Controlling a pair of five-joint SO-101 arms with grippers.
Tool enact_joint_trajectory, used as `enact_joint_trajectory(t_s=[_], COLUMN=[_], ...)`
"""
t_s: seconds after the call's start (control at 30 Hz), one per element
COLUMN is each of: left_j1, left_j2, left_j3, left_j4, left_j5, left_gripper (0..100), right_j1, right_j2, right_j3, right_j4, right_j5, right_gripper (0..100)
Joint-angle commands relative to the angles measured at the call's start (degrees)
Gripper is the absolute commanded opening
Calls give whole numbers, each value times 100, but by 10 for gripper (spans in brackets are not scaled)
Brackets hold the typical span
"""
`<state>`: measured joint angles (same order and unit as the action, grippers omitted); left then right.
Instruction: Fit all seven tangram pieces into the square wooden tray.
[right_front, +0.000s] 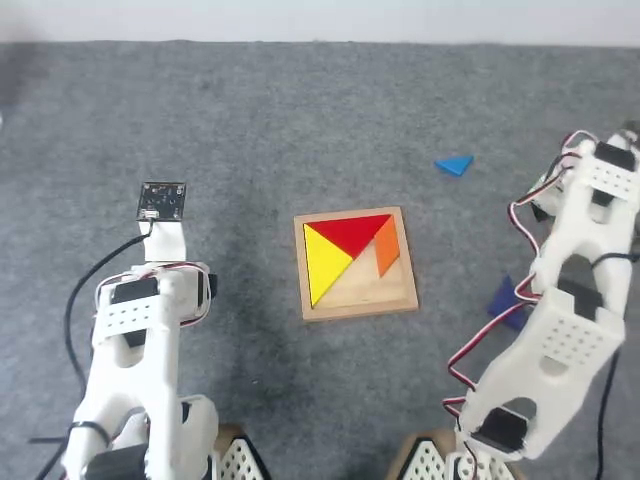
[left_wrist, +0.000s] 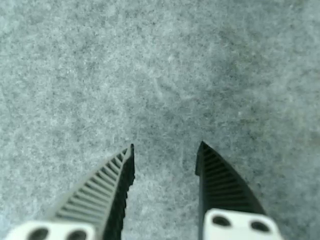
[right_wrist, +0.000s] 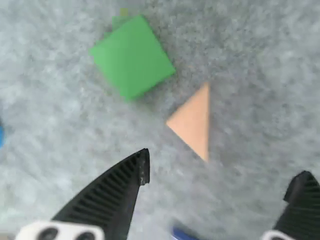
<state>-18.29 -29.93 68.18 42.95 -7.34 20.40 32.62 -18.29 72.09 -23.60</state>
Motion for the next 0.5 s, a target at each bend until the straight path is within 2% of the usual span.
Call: enact_joint_trajectory(t_s=[0.0, 0.37, 0.47], left_j1=[53, 53, 53], left_j2=[-149, -149, -149], left_j3=[-22, -22, -22], left_j4=[-70, -70, -70], left_j5=[-53, -53, -53], left_gripper=[203, 203, 203], right_j1=[-66, 75, 84], right_j2=[127, 664, 778], right_j3=[-123, -360, -703], right_j4=[-391, -497, -488], right_j5=[-220, -229, -220], right_gripper=[437, 434, 364])
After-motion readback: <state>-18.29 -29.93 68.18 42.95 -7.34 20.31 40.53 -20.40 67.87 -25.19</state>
